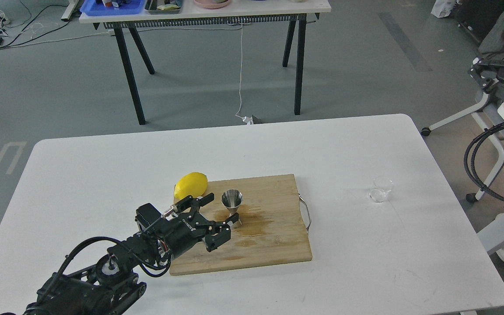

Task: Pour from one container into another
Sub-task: 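Open the left gripper and withdraw it away from the jigger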

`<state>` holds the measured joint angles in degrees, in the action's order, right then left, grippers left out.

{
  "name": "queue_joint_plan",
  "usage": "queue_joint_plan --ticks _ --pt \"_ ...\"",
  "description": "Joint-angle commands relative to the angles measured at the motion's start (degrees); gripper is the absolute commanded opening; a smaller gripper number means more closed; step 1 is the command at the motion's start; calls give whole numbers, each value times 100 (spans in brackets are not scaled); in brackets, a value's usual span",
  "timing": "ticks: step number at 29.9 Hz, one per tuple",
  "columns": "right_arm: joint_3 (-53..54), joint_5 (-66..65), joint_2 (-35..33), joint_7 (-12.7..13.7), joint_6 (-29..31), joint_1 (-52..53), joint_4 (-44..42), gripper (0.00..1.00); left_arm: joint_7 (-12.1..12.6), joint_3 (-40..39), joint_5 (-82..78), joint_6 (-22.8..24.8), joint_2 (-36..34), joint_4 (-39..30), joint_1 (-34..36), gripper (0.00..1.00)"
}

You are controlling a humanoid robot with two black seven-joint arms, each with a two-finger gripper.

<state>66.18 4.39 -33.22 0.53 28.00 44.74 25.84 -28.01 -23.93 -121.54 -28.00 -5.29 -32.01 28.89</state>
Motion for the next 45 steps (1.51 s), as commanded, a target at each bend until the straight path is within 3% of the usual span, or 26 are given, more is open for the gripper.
queue_joint_plan --ticks 1,7,11,23,27,29,34,42,45 --pt "0 0 0 0 0 -26 0 99 1 2 -1 0 -112 -103 -102 95" --pt "0 0 0 0 0 -44 8 99 1 11 -1 0 -244 -217 -182 95" --pt "0 0 0 0 0 -62 8 99 1 2 8 0 -648 -674 -322 95" --pt "0 0 0 -26 0 -97 8 99 1 37 1790 0 -3309 -2835 -612 91" --pt "0 0 9 -44 0 -167 26 99 1 -15 2687 0 -3873 -3416 -577 91" --pt "0 0 9 -61 0 -211 26 99 1 -68 3170 433 -4137 -3741 -560 91" --pt "0 9 18 -79 0 -395 52 99 1 -331 4532 2216 -5033 -4558 -542 92" --pt "0 9 79 -88 0 -536 61 99 1 -2157 8378 5284 -5246 -4727 -533 92" --pt "8 9 211 -88 0 -527 61 99 1 -2730 9935 5600 -5175 -4429 -420 92"
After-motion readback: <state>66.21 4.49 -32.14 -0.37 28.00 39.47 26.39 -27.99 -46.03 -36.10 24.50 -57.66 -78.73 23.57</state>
